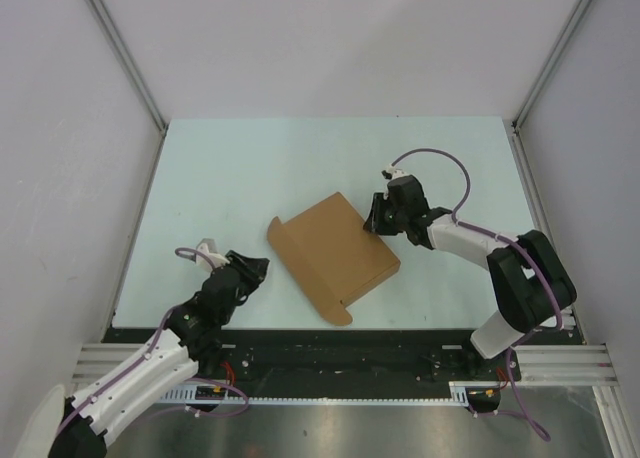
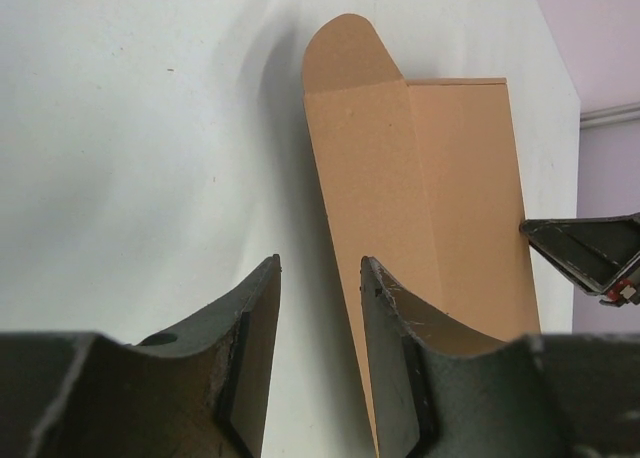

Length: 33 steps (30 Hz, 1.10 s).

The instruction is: Fold the paper box

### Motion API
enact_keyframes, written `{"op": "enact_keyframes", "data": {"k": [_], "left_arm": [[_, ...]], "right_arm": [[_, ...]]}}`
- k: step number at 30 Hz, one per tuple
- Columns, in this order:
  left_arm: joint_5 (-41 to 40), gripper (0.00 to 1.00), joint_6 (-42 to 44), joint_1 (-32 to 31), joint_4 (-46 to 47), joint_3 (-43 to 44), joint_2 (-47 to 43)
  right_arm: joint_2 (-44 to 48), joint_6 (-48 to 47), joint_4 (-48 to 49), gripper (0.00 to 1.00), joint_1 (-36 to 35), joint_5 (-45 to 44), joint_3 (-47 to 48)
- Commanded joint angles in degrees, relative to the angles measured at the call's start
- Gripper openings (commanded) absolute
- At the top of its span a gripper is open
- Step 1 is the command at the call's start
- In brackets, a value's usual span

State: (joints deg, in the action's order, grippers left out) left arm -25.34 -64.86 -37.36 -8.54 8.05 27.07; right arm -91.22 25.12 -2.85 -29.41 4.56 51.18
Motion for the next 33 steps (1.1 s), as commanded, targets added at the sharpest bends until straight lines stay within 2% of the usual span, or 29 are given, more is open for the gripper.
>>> {"op": "enact_keyframes", "data": {"k": [1, 8, 13, 20, 21, 24, 28, 33], "left_arm": [[-3.3, 0.43, 0.9, -0.2, -1.9, 3.5, -1.6], [-1.4, 0.44, -1.0, -0.2, -1.4, 1.5, -1.1], [3.5, 0.41, -6.1, -0.2, 7.0, -3.4, 4.2], [4.9, 0.41, -5.5, -0.1, 17.9, -3.9, 13.2], [5.5, 0.41, -5.5, -0.2, 19.8, -3.8, 16.9], [6.7, 0.42, -5.1, -0.1, 26.7, -1.4, 26.8], [8.6, 0.43, -3.5, -0.4, 35.8, 6.2, 37.1], [9.7, 0.43, -1.1, -0.7, 38.0, 15.4, 47.6]], "right_arm": [[-5.4, -0.8, -5.5, 0.29, 2.9, -6.5, -1.6], [-6.4, 1.2, -4.4, 0.29, 6.3, -3.0, -2.4], [-6.4, 2.4, -3.0, 0.29, 7.5, -0.3, -3.4], [-6.8, 2.4, -2.7, 0.3, 7.4, -0.4, -4.1], [-6.9, 2.4, -2.7, 0.3, 7.4, -0.4, -4.0], [-7.2, 2.2, -2.8, 0.3, 7.2, -0.7, -4.1], [-6.3, 2.5, -2.4, 0.33, 7.1, -0.9, -4.0], [-4.7, 2.9, -2.2, 0.34, 7.3, -1.0, -4.1]]}}
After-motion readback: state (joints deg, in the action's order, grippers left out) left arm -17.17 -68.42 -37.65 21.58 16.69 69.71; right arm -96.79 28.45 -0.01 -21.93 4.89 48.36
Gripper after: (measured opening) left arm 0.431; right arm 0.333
